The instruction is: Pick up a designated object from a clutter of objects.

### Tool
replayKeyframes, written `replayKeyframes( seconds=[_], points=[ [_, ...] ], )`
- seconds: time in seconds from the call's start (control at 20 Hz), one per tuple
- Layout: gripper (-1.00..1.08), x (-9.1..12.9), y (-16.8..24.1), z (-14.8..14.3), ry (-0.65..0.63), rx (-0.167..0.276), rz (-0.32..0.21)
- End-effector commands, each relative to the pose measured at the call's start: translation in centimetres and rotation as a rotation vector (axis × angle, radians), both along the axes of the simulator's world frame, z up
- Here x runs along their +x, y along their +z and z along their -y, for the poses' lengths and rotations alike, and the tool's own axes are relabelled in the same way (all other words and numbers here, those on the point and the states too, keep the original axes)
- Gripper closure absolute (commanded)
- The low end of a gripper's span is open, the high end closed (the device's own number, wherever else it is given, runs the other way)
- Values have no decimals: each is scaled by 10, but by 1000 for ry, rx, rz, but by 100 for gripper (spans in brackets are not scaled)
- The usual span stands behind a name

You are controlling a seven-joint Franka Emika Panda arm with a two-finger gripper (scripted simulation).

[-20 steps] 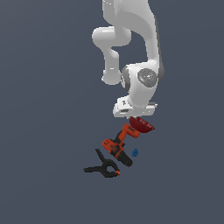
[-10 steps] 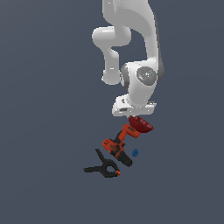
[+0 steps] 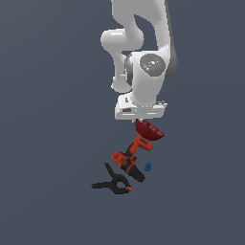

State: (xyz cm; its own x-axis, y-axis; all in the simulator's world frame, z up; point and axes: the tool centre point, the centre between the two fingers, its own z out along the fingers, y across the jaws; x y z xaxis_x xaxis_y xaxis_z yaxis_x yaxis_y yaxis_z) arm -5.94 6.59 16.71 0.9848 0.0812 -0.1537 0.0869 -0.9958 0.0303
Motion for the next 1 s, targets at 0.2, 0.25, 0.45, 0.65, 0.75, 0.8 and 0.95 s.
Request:
replayKeyframes(
  seconds=[0.2,0.25,0.45,0.65,0.75,0.8,0.95],
  points=[
    [108,3,63,37,-1,2,3],
    [108,4,73,43,-1,2,3],
    [108,6,114,68,-1,2,3],
    [108,9,155,93,-2,2,3],
    [108,10,176,106,-2,1,3],
    [108,11,186,112,-2,1,3],
    [108,14,217,130,-2,1,3]
  ],
)
